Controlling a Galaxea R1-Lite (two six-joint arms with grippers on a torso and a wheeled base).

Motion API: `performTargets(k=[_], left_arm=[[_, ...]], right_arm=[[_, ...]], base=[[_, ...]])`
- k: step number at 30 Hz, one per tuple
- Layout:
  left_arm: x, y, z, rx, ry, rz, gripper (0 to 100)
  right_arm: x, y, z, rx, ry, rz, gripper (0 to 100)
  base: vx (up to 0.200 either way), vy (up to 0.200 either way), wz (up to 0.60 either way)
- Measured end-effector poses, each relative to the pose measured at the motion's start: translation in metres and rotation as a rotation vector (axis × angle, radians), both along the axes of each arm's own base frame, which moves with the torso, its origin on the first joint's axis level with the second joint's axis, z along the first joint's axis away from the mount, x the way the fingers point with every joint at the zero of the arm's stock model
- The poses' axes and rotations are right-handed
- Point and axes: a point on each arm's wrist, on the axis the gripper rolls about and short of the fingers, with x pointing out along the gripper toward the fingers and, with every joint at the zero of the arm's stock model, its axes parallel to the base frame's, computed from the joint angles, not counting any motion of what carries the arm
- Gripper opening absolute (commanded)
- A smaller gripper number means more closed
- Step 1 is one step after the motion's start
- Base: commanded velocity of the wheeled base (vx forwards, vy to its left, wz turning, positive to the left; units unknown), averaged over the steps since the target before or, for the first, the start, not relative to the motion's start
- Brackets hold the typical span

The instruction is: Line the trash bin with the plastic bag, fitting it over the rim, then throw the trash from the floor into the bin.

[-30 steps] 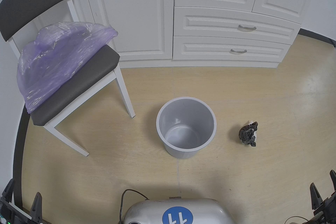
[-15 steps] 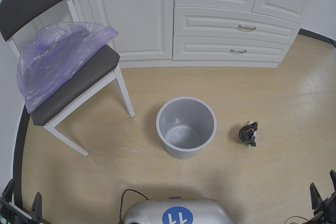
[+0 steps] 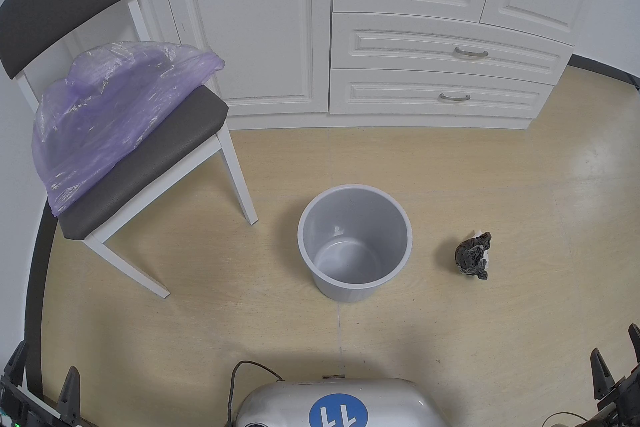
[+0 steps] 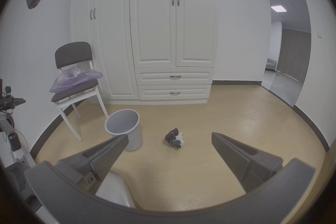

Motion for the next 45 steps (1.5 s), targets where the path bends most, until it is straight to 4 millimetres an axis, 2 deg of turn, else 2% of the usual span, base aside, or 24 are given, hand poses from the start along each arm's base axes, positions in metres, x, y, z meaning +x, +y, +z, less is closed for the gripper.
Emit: performTargets(k=[11,17,25,29,33,35,40,45], left_arm=[[0.0,0.0,0.0,0.009,-0.001,-0.005,100],[0.0,0.001,0.0,-0.054,-0.002,0.031,100],[0.0,0.0,0.001,-0.011,-0.013,0.023,100],[-0.001,0.0,0.01,-0.05,-0.086,0.022,100],[-0.006,0.0,0.027,-0.144,-0.181,-0.004,100],[-0.007,0.0,0.031,-0.151,-0.188,-0.019,100],[-0.007,0.0,0.042,-0.099,-0.169,-0.057,100],[0.001,0.0,0.061,-0.067,-0.113,-0.077,100]], right_arm=[[0.0,0.0,0.0,-0.013,-0.003,0.008,100],[0.0,0.0,0.0,0.021,-0.003,-0.003,100],[0.0,0.0,0.001,0.006,-0.012,0.003,100],[0.0,0.0,0.002,0.027,-0.015,0.001,100],[0.0,0.0,0.003,0.029,-0.026,0.002,100],[-0.001,0.0,0.008,0.031,-0.044,0.01,100],[-0.005,0.0,0.044,0.032,-0.112,0.028,100],[0.009,0.001,0.081,0.032,-0.066,0.034,100]], base=[[0.0,0.0,0.0],[0.0,0.0,0.0],[0.0,0.0,0.0],[0.0,0.0,0.0],[0.0,0.0,0.0],[0.0,0.0,0.0],[0.0,0.0,0.0],[0.0,0.0,0.0]])
